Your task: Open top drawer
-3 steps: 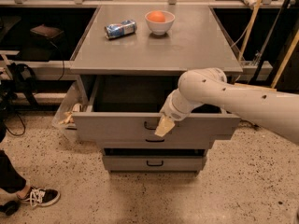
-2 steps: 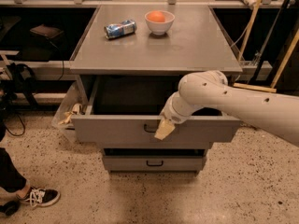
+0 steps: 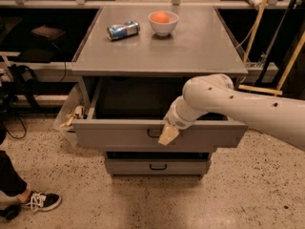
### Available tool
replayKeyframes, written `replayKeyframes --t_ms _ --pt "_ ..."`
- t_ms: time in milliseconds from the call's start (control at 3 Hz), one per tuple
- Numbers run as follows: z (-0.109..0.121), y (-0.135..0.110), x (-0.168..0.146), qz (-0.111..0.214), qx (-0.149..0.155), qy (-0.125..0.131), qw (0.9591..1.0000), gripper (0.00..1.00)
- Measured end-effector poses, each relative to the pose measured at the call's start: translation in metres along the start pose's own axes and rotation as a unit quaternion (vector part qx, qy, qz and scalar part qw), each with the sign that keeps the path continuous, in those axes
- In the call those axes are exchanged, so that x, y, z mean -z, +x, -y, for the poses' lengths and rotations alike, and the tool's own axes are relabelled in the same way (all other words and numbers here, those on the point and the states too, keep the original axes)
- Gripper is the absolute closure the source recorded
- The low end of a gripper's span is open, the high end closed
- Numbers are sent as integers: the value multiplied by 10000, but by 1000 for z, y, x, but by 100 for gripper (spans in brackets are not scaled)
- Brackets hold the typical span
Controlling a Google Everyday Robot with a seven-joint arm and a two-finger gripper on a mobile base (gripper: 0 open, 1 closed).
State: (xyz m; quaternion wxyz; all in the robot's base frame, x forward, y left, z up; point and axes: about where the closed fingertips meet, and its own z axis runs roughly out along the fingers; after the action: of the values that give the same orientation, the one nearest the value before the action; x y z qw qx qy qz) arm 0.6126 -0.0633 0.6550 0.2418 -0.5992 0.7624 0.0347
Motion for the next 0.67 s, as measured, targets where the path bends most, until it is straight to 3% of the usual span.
replayKeyframes --t_ms 667 --pt "-10 1 4 24 35 13 10000 100"
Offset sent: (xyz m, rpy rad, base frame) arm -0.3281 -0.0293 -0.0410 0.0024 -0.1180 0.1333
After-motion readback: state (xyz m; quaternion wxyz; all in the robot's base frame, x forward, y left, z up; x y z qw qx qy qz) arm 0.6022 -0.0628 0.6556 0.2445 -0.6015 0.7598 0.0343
